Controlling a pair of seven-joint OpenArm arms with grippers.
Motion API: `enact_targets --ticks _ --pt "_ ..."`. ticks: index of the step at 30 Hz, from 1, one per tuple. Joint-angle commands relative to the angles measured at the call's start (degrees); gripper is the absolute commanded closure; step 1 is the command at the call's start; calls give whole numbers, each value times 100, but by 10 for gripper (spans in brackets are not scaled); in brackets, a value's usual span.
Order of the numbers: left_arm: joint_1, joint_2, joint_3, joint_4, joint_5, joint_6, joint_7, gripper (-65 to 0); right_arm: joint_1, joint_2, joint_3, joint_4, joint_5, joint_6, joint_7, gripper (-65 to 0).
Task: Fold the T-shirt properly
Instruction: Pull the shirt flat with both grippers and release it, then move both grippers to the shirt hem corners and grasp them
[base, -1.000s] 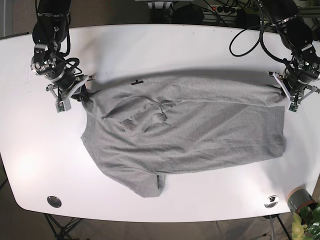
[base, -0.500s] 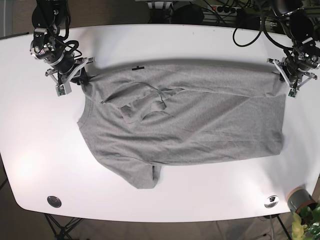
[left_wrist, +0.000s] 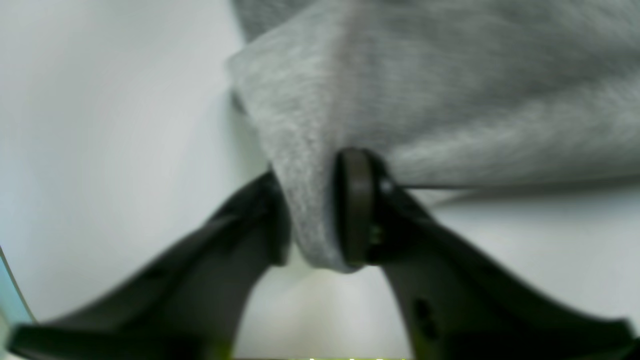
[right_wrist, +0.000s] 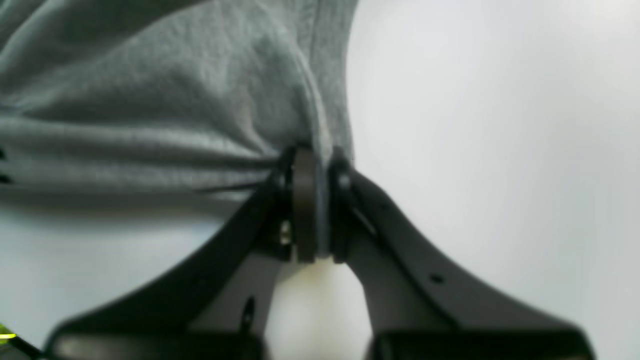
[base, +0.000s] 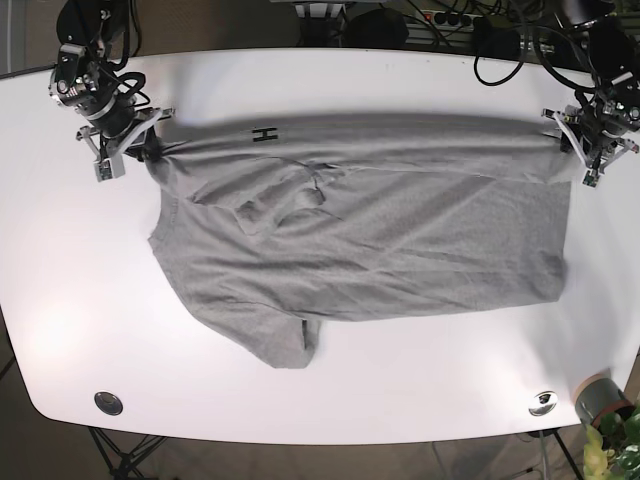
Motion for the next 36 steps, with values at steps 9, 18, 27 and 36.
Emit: enact_targets --ticks 9,18,27,36 --pt "22 -458 -391 166 -693 21 133 -403 -145 48 37 408 46 -18 86 -27" --pt "48 -739 -945 395 -2144 21 1153 -403 -435 30 46 891 55 -35 68 -238" --pt "505 -713 -945 1001 -2460 21 1267 -403 -725 -251 415 1006 55 -18 77 -325" --pt "189 -308 -831 1063 -2223 21 1267 -403 -558 -524 327 1357 37 211 68 -333"
